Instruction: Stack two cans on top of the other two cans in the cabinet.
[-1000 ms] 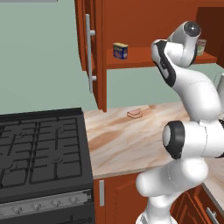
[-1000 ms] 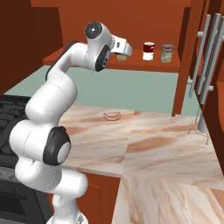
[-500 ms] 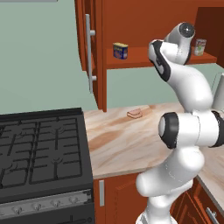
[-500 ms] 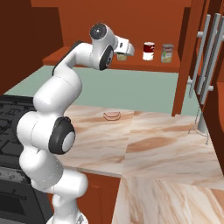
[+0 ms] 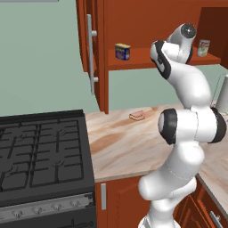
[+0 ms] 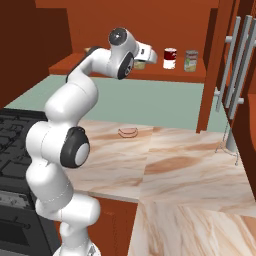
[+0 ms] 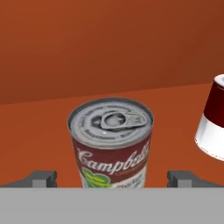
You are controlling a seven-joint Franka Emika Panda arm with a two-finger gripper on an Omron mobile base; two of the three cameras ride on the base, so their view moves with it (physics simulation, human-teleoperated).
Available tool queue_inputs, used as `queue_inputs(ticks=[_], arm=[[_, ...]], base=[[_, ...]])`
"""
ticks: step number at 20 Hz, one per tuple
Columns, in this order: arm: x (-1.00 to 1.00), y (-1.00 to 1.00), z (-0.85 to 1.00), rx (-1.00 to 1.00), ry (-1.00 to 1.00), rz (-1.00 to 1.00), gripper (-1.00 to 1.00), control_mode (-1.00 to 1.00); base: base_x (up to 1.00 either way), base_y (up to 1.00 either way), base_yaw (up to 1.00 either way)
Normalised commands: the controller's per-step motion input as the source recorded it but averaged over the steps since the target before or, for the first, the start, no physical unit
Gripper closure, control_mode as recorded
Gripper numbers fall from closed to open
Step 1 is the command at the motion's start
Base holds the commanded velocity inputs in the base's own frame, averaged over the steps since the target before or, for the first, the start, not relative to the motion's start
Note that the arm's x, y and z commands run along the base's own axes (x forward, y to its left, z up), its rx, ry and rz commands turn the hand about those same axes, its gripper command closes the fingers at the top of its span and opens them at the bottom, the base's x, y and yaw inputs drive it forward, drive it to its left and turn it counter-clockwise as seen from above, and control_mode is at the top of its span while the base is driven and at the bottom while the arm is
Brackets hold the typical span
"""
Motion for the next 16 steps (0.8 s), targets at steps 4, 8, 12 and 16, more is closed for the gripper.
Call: queue_inputs(ticks=[4, 8, 12, 16], arm=[[0.19, -0.07, -0.05, 0.0, 0.0, 0.0, -1.0, -1.0], [0.14, -0.01, -0.04, 0.03, 0.0, 0.0, -1.0, -1.0], [0.16, -0.01, -0.03, 0.03, 0.0, 0.0, -1.0, -1.0], [0.08, 0.0, -0.09, 0.01, 0.0, 0.0, 1.0, -1.0]], base=[[0.0, 0.0, 0.0], [0.0, 0.0, 0.0], [0.0, 0.0, 0.0], [0.0, 0.0, 0.0]])
